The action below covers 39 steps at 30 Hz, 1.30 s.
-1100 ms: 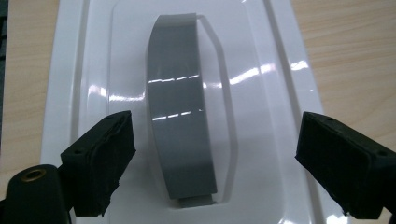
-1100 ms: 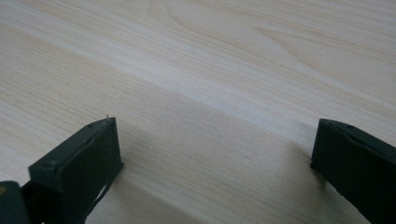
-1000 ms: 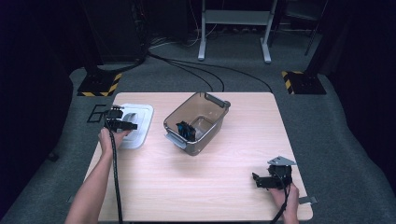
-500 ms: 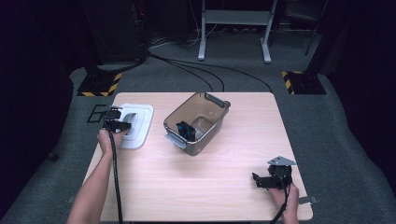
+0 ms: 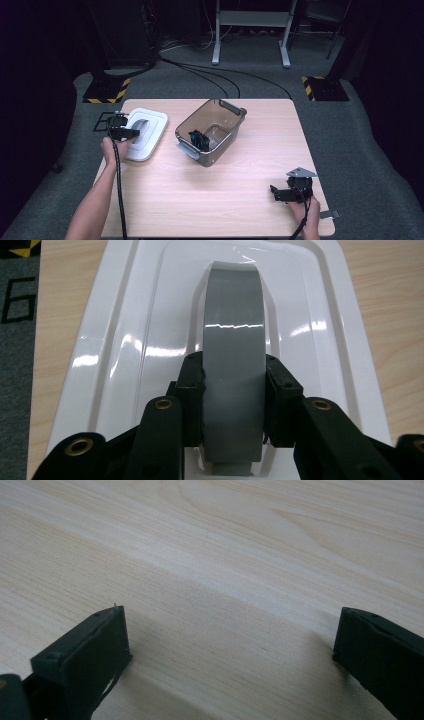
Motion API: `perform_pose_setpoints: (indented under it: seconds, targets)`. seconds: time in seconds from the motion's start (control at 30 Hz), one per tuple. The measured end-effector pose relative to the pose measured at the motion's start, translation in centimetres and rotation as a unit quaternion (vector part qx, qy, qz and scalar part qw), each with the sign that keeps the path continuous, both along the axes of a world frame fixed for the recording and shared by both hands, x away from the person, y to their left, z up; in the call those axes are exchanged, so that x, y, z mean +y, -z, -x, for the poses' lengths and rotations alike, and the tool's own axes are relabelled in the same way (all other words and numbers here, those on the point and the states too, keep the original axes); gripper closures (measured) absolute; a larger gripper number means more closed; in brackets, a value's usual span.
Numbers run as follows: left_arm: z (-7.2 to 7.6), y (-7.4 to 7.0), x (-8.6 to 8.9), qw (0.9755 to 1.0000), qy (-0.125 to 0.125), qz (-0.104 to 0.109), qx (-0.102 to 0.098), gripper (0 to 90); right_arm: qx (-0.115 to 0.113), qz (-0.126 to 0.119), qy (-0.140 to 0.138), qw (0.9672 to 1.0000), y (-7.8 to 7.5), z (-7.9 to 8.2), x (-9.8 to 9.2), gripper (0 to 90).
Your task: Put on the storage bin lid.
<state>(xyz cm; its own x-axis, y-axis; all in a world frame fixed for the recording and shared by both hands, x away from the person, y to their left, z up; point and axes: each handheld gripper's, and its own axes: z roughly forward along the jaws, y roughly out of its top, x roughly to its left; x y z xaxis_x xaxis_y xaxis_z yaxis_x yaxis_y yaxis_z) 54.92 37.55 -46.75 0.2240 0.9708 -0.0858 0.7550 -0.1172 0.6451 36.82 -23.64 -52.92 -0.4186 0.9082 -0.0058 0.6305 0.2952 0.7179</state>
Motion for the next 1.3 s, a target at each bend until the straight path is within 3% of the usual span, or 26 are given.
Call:
perform_pose_setpoints:
  seconds: [0.2, 0.5, 0.7, 0.87, 1.3]
  targets:
    - [0.4, -1.4, 0.0, 0.9998, 0.009, 0.016, -0.010, 66.9, 0.000, 0.000, 0.000, 1.0000, 0.0, 0.0, 0.0, 0.4]
    - [1.8, -4.3, -1.0, 0.9988, 0.045, 0.006, -0.020, 66.9, 0.000, -0.001, 0.001, 1.0000, 0.0, 0.0, 0.0, 0.4]
    - [2.6, -6.3, -1.6, 0.9975, 0.064, 0.010, -0.028, 66.9, 0.000, 0.000, 0.000, 1.0000, 0.0, 0.0, 0.0, 0.4]
    - [3.2, -8.4, -2.3, 0.9968, 0.066, 0.016, -0.042, 66.9, 0.000, 0.000, 0.000, 1.0000, 0.0, 0.0, 0.0, 0.4]
    - [4.0, -13.4, -4.5, 0.9928, 0.101, -0.003, -0.064, 66.8, 0.000, 0.000, 0.000, 1.0000, 0.0, 0.0, 0.0, 0.4]
